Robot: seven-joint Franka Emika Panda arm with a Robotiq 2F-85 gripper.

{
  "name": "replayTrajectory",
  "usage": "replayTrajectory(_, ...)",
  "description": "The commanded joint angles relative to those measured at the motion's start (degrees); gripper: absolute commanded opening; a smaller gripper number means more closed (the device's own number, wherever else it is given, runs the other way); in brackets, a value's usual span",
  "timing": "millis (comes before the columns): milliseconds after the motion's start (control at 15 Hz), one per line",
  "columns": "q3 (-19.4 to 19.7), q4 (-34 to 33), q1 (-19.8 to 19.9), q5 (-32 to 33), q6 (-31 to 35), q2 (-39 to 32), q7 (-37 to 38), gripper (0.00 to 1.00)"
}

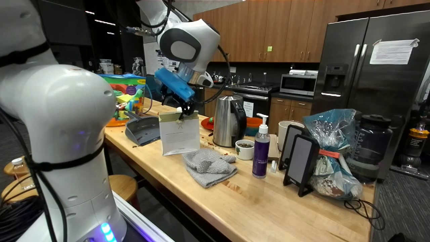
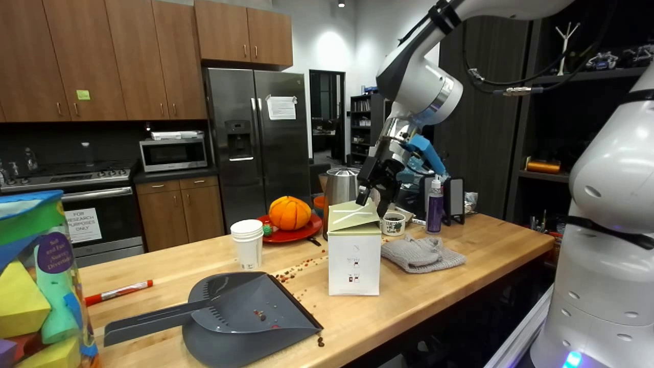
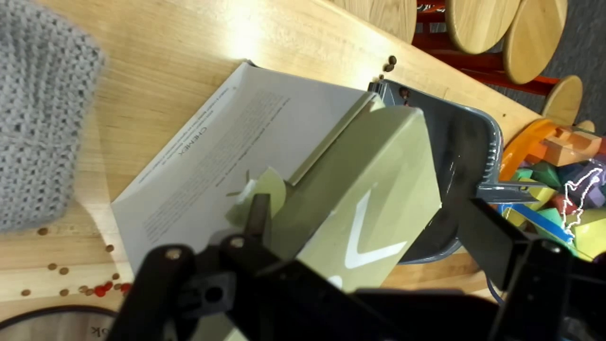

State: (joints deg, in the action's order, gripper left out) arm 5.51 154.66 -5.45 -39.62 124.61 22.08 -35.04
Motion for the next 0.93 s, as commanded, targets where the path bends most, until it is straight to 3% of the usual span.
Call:
replayTrajectory(0, 0.19, -0.14, 0.20, -0.23, -0.17, 0.13, -0.46, 1.00)
replayTrajectory(867, 0.44, -0.19, 1.56, 0.32, 0.55, -1.79, 0.55, 1.00)
